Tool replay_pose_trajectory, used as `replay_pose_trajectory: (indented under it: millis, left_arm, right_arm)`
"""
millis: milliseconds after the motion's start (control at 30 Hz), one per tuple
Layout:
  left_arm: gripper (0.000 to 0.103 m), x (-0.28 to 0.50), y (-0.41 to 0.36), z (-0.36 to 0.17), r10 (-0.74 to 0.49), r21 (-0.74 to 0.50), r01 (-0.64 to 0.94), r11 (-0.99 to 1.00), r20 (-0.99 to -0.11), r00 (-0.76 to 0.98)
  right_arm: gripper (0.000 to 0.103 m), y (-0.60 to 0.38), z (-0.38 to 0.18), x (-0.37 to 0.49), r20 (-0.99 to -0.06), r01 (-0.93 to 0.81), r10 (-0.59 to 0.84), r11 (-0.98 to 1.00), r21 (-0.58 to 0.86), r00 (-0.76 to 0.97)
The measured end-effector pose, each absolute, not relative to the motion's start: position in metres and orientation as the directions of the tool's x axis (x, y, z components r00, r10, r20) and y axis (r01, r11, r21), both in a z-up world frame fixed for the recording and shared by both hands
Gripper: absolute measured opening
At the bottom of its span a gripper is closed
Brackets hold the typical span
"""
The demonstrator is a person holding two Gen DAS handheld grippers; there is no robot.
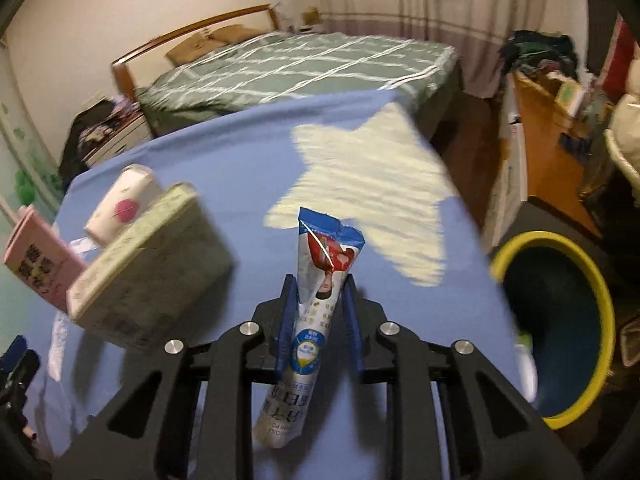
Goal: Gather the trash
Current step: 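Carry the wrapper over the yellow bin and open the right gripper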
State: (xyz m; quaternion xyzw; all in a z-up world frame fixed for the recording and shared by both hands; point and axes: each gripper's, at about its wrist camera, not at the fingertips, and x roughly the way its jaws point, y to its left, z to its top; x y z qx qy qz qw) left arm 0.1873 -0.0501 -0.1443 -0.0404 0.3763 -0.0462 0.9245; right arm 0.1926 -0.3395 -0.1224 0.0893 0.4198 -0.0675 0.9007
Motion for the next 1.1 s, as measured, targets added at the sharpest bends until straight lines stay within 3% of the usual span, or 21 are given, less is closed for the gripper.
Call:
replay_pose_trajectory:
  millis: [367, 633, 667, 733, 767, 1100]
  left_arm:
    - [0.085, 0.187, -0.062, -0.146, -0.127, -0.104, 0.076, 0.992, -0.695, 0.708]
    - [0.085, 0.187, -0.072, -0.143, -0.141, -0.098, 0.101, 0.99, -0.693, 0.708]
    - [0.085, 0.186, -0.073, -0.143, -0.145, -0.099, 0.105, 0.989, -0.692, 0.707]
    - [0.085, 0.187, -0.077, -0.142, -0.153, -0.1, 0.116, 0.988, -0.693, 0.704]
    - [0.085, 0.187, -0.08, -0.142, -0.159, -0.101, 0.123, 0.987, -0.694, 0.702]
    - [0.085, 0.18, -0.125, -0.14, -0.261, -0.109, 0.262, 0.959, -0.698, 0.667]
  right_arm:
    - [0.022, -0.467, -0.126, 0.164, -0.774, 0.5, -0.283, 0.864, 0.05, 0.566]
    - [0.024, -0.522, -0.14, 0.147, -0.793, 0.608, -0.359, 0.793, 0.019, 0.493]
    - [0.026, -0.524, -0.141, 0.146, -0.793, 0.612, -0.36, 0.791, 0.02, 0.491]
    - [0.045, -0.527, -0.142, 0.141, -0.788, 0.617, -0.366, 0.786, 0.023, 0.495]
    - [0.048, -0.525, -0.141, 0.138, -0.782, 0.616, -0.369, 0.787, 0.024, 0.502]
    - [0.052, -0.498, -0.133, 0.118, -0.753, 0.54, -0.322, 0.84, 0.053, 0.574]
